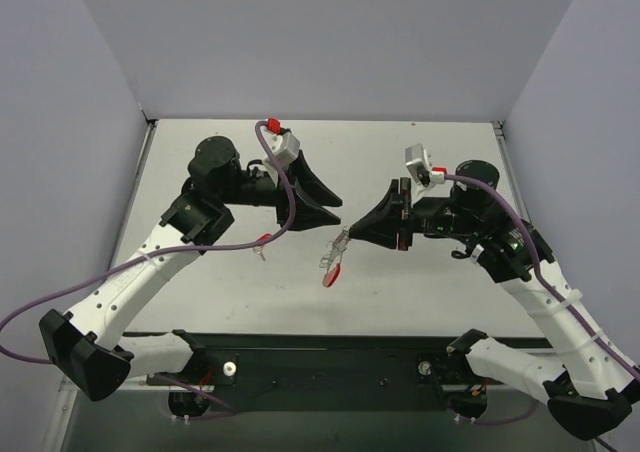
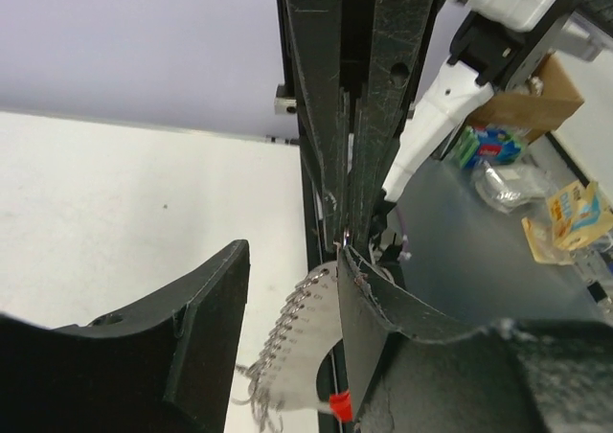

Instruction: Put the keys on the keyring

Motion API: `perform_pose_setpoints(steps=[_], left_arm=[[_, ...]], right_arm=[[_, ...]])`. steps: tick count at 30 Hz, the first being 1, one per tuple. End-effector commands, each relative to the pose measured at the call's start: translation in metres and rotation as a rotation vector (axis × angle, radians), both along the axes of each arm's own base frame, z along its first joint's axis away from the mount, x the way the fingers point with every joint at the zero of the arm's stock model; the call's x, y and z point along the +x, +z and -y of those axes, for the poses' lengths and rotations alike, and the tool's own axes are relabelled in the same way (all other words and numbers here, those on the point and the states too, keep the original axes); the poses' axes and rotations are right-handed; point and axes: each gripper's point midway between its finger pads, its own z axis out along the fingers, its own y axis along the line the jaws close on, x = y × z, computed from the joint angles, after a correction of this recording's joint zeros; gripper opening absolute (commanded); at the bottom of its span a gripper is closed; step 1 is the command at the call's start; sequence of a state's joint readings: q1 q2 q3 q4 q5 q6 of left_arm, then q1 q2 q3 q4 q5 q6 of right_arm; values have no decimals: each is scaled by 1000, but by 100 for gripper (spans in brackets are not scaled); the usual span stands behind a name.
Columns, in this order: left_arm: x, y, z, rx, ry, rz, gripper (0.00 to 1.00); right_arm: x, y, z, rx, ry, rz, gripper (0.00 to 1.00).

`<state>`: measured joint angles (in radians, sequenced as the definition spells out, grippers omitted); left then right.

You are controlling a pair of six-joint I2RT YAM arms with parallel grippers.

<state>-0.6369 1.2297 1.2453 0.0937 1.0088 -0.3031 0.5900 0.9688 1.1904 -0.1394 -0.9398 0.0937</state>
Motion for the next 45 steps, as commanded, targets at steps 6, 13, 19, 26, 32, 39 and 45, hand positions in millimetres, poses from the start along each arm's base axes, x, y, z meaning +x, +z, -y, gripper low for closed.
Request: perform_pose_setpoints(steps=[6,13,19,26,32,39,45], left_arm=[[-16,-1,-16,115,-22,12,59],[-25,-14,-10,155,-74,-14,61],[-27,-29,1,212,-77,-26,57],[-33,-36,6,247,-95,-40,56],[-31,-45,12,270,-97,-33,53],[-30,-49,17,278,-103,-34,47],[-29,-50,19,279,-95,-33,39]], right_arm=[[-25,-20,18,-197,115,27,0],[-23,-23,16,-230,123,19,0],[-18,-30,6,-251,144,-2,0],[-15,-30,4,-259,143,8,0],[-16,-28,2,-251,160,9,0],[-19,-30,1,-253,170,5,0],[-21,-31,1,-252,179,5,0]])
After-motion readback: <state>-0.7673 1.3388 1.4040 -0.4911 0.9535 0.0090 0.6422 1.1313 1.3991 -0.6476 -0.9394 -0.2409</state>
